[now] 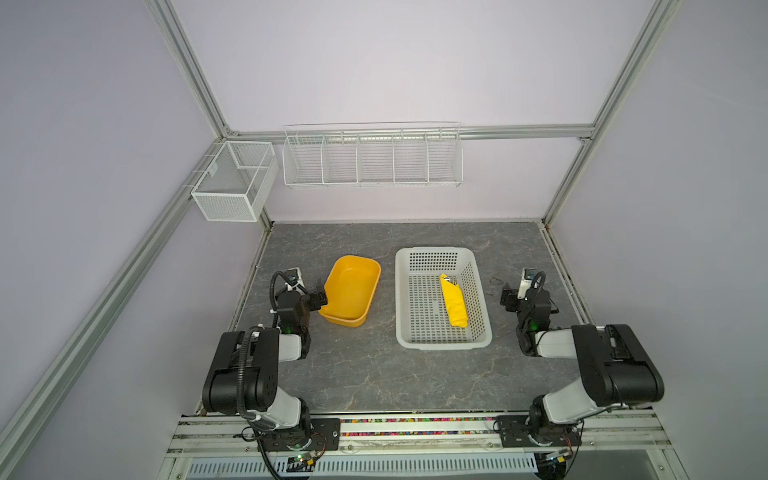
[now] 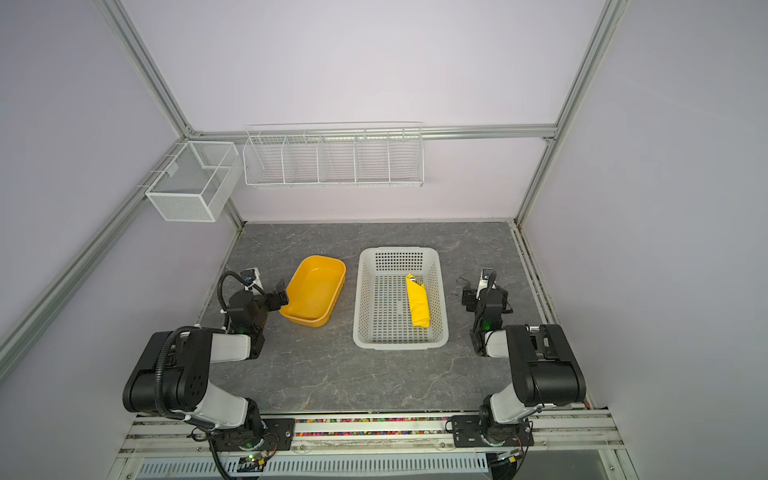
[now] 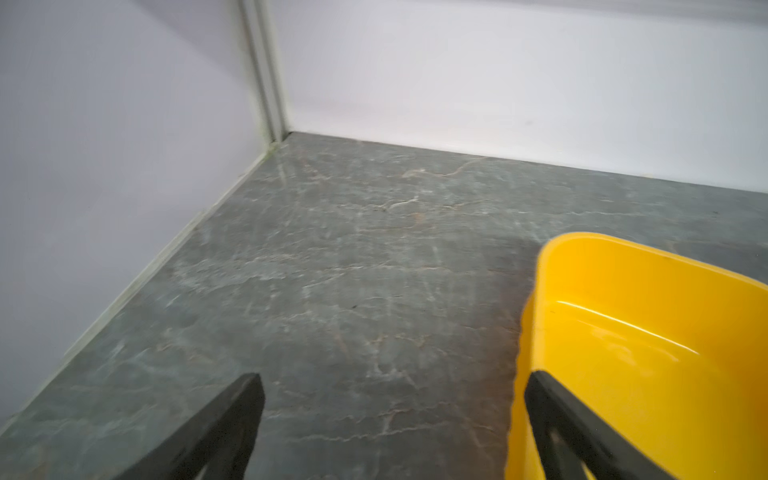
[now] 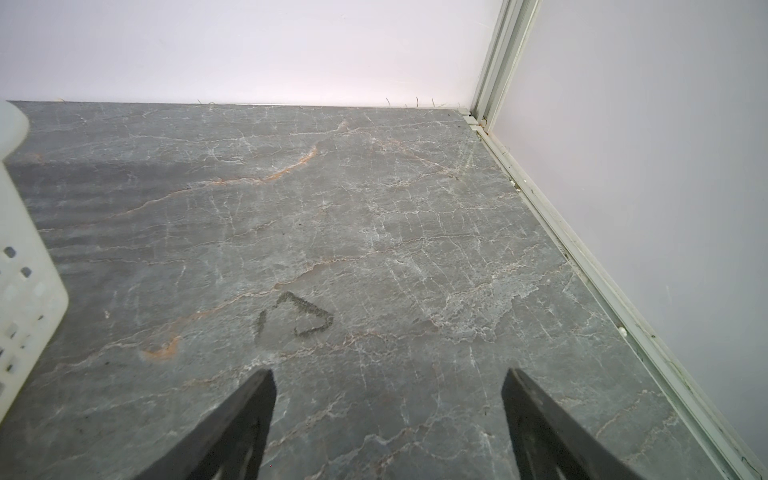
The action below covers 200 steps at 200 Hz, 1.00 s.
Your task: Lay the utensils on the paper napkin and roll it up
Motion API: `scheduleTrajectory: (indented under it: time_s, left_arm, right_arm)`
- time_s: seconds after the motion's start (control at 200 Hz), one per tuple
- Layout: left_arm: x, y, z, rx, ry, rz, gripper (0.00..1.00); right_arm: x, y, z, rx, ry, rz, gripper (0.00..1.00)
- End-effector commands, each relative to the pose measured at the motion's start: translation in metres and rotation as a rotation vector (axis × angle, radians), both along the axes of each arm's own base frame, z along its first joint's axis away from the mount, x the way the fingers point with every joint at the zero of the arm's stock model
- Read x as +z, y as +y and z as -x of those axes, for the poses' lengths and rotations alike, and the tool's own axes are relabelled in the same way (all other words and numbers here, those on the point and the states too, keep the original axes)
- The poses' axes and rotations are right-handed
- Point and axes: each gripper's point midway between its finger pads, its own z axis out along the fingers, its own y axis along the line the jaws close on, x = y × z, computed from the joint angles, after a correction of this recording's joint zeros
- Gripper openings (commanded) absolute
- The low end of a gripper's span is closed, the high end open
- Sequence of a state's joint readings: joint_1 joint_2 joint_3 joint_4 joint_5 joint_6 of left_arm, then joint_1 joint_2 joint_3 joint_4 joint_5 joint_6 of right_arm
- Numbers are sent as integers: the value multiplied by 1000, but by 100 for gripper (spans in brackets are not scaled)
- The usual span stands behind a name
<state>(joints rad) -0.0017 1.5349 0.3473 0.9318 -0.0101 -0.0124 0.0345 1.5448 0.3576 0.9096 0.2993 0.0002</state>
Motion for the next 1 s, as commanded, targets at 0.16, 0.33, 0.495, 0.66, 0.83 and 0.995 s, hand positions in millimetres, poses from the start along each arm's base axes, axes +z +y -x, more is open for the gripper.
scheduleTrajectory:
  time_s: [0.16,0.33,0.495,0.66,0.83,0.995]
  left_arm:
    - [7,35,4,217,-30,23,100]
    - [10,-20,11,-124,-68,-39,98]
    - [9,41,7,263,-42,19,100]
    - [11,37,6,241,-73,11,100]
    - [7,28,-1,183,-25,-2,100]
    - [7,24,-6,157,-16,-8,99]
  right_arm:
    - [7,0,-1,-10,-24,5,88]
    - [7,-1,-1,-10,-25,5,88]
    - [7,-1,-1,-10,-25,5,89]
    - [7,0,-1,-9,-25,5,88]
    - [7,0,-1,-9,-26,5,89]
    - [7,0,-1,-9,-25,5,88]
